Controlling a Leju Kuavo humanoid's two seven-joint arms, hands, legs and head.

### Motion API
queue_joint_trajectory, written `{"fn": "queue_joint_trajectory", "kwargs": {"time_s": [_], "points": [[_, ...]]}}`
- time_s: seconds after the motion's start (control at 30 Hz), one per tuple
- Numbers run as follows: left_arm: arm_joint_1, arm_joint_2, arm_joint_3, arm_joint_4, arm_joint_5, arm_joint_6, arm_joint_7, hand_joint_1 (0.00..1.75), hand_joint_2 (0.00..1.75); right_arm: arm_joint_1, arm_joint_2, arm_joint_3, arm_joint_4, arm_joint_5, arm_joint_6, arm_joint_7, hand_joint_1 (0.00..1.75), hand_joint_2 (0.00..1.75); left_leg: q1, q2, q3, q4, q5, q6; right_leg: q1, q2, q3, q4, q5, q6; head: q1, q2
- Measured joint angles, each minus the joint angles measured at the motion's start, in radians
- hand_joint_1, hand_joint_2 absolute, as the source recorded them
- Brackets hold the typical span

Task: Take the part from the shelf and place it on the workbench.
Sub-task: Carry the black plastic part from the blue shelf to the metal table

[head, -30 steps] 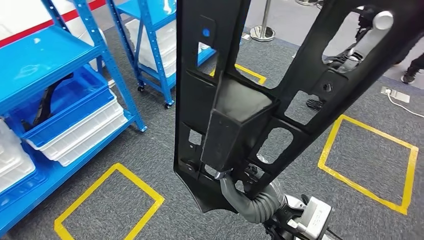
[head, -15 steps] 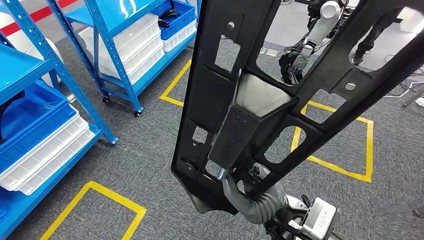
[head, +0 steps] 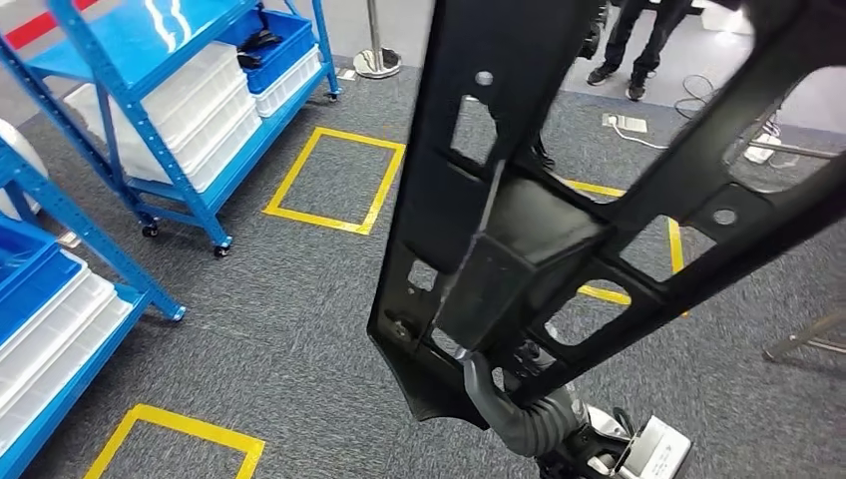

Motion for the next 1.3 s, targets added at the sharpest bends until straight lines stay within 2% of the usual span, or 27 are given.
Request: {"fn": "queue_joint_trajectory", "kwargs": {"time_s": [0.03, 0.1, 0.17, 0.2, 0.23, 0.27, 0.3, 0.33, 0.4, 0.47, 0.53, 0.6, 0.67, 0.7, 0.73, 0.77, 0.8, 0.87, 0.9, 0.93, 0.97, 1.03, 1.1, 1.17, 1.23, 1.27, 1.3], "points": [[-0.002, 0.002, -0.002, 0.0, -0.004, -0.003, 0.004, 0.0, 1.75, 0.01, 0.0, -0.001, -0.002, 0.001, -0.005, -0.002, 1.75, 1.75, 0.003, -0.001, 0.001, 0.004, -0.006, -0.006, 0.0, 0.011, -0.001, -0.001, 0.001, -0.007, 0.0, 0.0], [-0.005, 0.005, -0.006, 0.0, -0.007, -0.007, 0.008, 0.0, 1.75, 0.022, -0.001, -0.004, -0.007, 0.001, -0.01, -0.004, 1.75, 1.75, 0.008, -0.037, -0.02, 0.06, -0.046, -0.013, -0.002, 0.03, -0.002, -0.005, 0.006, -0.02, -0.001, 0.0], [-0.013, 0.007, -0.009, 0.0, -0.006, -0.01, 0.009, 0.0, 1.75, 0.027, -0.001, -0.006, -0.01, 0.0, -0.013, -0.005, 1.75, 1.75, 0.007, -0.08, -0.08, 0.195, -0.113, -0.013, -0.001, 0.05, -0.002, -0.006, 0.008, -0.029, -0.002, 0.0], [-0.017, 0.008, -0.011, 0.0, -0.006, -0.01, 0.01, 0.0, 1.75, 0.03, -0.001, -0.006, -0.011, -0.001, -0.013, -0.005, 1.75, 1.75, 0.006, -0.087, -0.111, 0.262, -0.138, -0.012, 0.001, 0.061, -0.002, -0.005, 0.008, -0.032, -0.002, 0.0], [-0.018, 0.01, -0.012, 0.0, -0.005, -0.01, 0.01, 0.0, 1.75, 0.034, -0.001, -0.007, -0.011, -0.002, -0.014, -0.004, 1.75, 1.75, 0.005, -0.091, -0.13, 0.302, -0.144, -0.011, 0.003, 0.074, -0.002, -0.005, 0.009, -0.033, -0.002, 0.0], [-0.016, 0.012, -0.014, 0.0, -0.005, -0.01, 0.01, 0.0, 1.75, 0.037, -0.001, -0.007, -0.011, -0.005, -0.014, -0.002, 1.75, 1.75, 0.004, -0.094, -0.131, 0.302, -0.131, -0.009, 0.004, 0.089, -0.001, -0.005, 0.009, -0.033, -0.001, 0.0], [-0.011, 0.015, -0.016, 0.0, -0.006, -0.01, 0.008, 0.0, 1.75, 0.04, -0.001, -0.007, -0.011, -0.008, -0.014, 0.001, 1.75, 1.75, 0.003, -0.101, -0.115, 0.263, -0.101, -0.004, 0.005, 0.106, 0.0, -0.004, 0.01, -0.033, -0.001, 0.0], [-0.005, 0.017, -0.018, 0.0, -0.005, -0.01, 0.006, 0.0, 1.75, 0.042, -0.001, -0.007, -0.011, -0.011, -0.014, 0.005, 1.75, 1.75, 0.002, -0.115, -0.088, 0.197, -0.063, 0.002, 0.006, 0.122, 0.001, -0.004, 0.01, -0.033, -0.002, 0.0], [0.001, 0.022, -0.02, 0.0, -0.004, -0.01, -0.003, 0.0, 1.75, 0.045, -0.002, -0.007, -0.013, -0.015, -0.016, 0.02, 1.75, 1.75, 0.001, -0.165, -0.036, 0.067, -0.007, 0.014, 0.007, 0.148, -0.002, -0.002, 0.013, -0.028, -0.001, 0.0], [0.0, 0.024, -0.02, 0.0, -0.002, -0.01, -0.01, 0.0, 1.75, 0.046, -0.004, -0.007, -0.016, -0.018, -0.02, 0.038, 1.75, 1.75, -0.003, -0.191, -0.019, 0.015, 0.006, 0.02, 0.003, 0.169, -0.01, -0.002, 0.018, -0.017, -0.001, 0.0], [0.0, 0.02, -0.02, 0.0, -0.001, -0.011, -0.012, 0.0, 1.75, 0.047, -0.009, -0.007, -0.022, -0.018, -0.023, 0.056, 1.75, 1.75, -0.002, -0.169, -0.015, 0.004, 0.013, 0.025, -0.002, 0.184, -0.016, -0.004, 0.024, -0.006, -0.001, 0.0], [0.0, 0.015, -0.021, -0.001, 0.001, -0.013, -0.011, 0.0, 1.75, 0.045, -0.016, -0.007, -0.03, -0.012, -0.027, 0.075, 1.75, 1.75, 0.002, -0.144, -0.01, -0.01, 0.024, 0.035, 0.001, 0.144, -0.038, 0.036, -0.002, 0.003, 0.002, 0.0], [0.002, 0.01, -0.021, -0.001, 0.003, -0.016, -0.01, 0.0, 1.75, 0.04, -0.022, -0.007, -0.035, -0.002, -0.034, 0.097, 1.75, 1.75, 0.003, -0.116, -0.007, -0.015, 0.027, 0.04, -0.001, 0.082, -0.095, 0.156, -0.067, 0.012, 0.004, 0.0], [0.003, 0.007, -0.021, -0.001, 0.004, -0.018, -0.01, 0.0, 1.75, 0.038, -0.024, -0.007, -0.036, 0.003, -0.038, 0.106, 1.75, 1.75, 0.002, -0.101, -0.007, -0.015, 0.027, 0.04, -0.005, 0.069, -0.128, 0.226, -0.097, 0.017, 0.004, 0.0], [0.004, 0.004, -0.021, -0.001, 0.005, -0.019, -0.008, 0.0, 1.75, 0.038, -0.026, -0.007, -0.037, 0.007, -0.041, 0.114, 1.75, 1.75, 0.002, -0.087, -0.008, -0.015, 0.026, 0.039, -0.01, 0.063, -0.151, 0.274, -0.111, 0.022, 0.003, 0.0], [0.005, 0.002, -0.021, 0.0, 0.006, -0.021, -0.007, 0.0, 1.75, 0.038, -0.027, -0.007, -0.038, 0.013, -0.045, 0.122, 1.75, 1.75, 0.004, -0.073, -0.007, -0.015, 0.024, 0.036, -0.017, 0.058, -0.155, 0.286, -0.107, 0.028, 0.003, 0.0], [0.005, -0.001, -0.021, 0.0, 0.007, -0.025, -0.003, 0.0, 1.75, 0.038, -0.029, -0.007, -0.04, 0.02, -0.049, 0.13, 1.75, 1.75, 0.006, -0.06, -0.005, -0.015, 0.021, 0.032, -0.024, 0.053, -0.136, 0.255, -0.086, 0.035, 0.003, 0.0], [0.004, -0.002, -0.021, 0.0, 0.007, -0.035, 0.012, 0.0, 1.75, 0.035, -0.033, -0.006, -0.047, 0.042, -0.058, 0.15, 1.75, 1.75, 0.008, -0.039, 0.003, -0.012, 0.012, 0.018, -0.037, 0.018, -0.054, 0.115, -0.029, 0.052, 0.004, 0.0], [0.003, -0.002, -0.021, 0.001, 0.006, -0.041, 0.025, 0.0, 1.75, 0.032, -0.034, -0.005, -0.052, 0.056, -0.063, 0.163, 1.75, 1.75, 0.007, -0.03, 0.005, -0.009, 0.005, 0.009, -0.039, 0.003, -0.02, 0.055, -0.012, 0.053, 0.003, 0.0], [0.002, -0.001, -0.021, 0.002, 0.004, -0.046, 0.039, 0.0, 1.75, 0.029, -0.035, -0.004, -0.058, 0.071, -0.069, 0.176, 1.75, 1.75, 0.005, -0.023, 0.008, -0.007, 0.0, 0.001, -0.039, -0.007, 0.0, 0.02, -0.006, 0.049, 0.001, 0.0], [0.001, 0.0, -0.022, 0.003, 0.001, -0.049, 0.054, 0.0, 1.75, 0.025, -0.036, -0.003, -0.065, 0.086, -0.074, 0.189, 1.75, 1.75, 0.004, -0.016, 0.01, -0.007, -0.004, -0.006, -0.035, -0.008, 0.005, 0.009, -0.01, 0.042, 0.0, 0.0], [0.0, -0.001, -0.025, 0.004, -0.004, -0.054, 0.074, 0.0, 1.75, 0.023, -0.04, 0.0, -0.082, 0.114, -0.083, 0.211, 1.75, 1.75, 0.011, -0.009, 0.016, -0.009, -0.008, -0.018, -0.028, 0.015, 0.002, 0.011, -0.011, 0.018, -0.003, 0.0], [0.0, -0.002, -0.028, 0.005, -0.006, -0.054, 0.075, 0.0, 1.75, 0.021, -0.044, 0.002, -0.101, 0.132, -0.09, 0.222, 1.75, 1.75, 0.018, -0.036, 0.003, 0.028, -0.037, -0.024, -0.024, 0.034, 0.0, 0.011, -0.01, 0.002, -0.003, 0.0], [0.002, -0.003, -0.031, 0.005, -0.006, -0.05, 0.062, 0.0, 1.75, 0.018, -0.045, 0.005, -0.114, 0.14, -0.096, 0.221, 1.75, 1.75, 0.017, -0.08, -0.057, 0.156, -0.103, -0.021, -0.019, 0.052, 0.0, 0.01, -0.01, -0.01, -0.003, 0.0], [0.006, -0.003, -0.035, 0.005, -0.005, -0.042, 0.042, 0.0, 1.75, 0.016, -0.045, 0.007, -0.119, 0.138, -0.098, 0.211, 1.75, 1.75, 0.01, -0.096, -0.133, 0.296, -0.15, -0.012, -0.011, 0.076, 0.001, 0.01, -0.01, -0.017, -0.003, 0.0], [0.007, -0.004, -0.037, 0.005, -0.003, -0.036, 0.031, 0.0, 1.75, 0.016, -0.045, 0.008, -0.12, 0.133, -0.098, 0.204, 1.75, 1.75, 0.007, -0.098, -0.152, 0.322, -0.147, -0.007, -0.007, 0.09, 0.001, 0.01, -0.01, -0.019, -0.003, 0.0], [0.007, -0.004, -0.038, 0.005, -0.002, -0.029, 0.02, 0.0, 1.75, 0.016, -0.046, 0.01, -0.12, 0.128, -0.097, 0.197, 1.75, 1.75, 0.004, -0.101, -0.154, 0.308, -0.125, -0.001, -0.004, 0.105, 0.003, 0.011, -0.01, -0.019, -0.003, 0.0]]}}
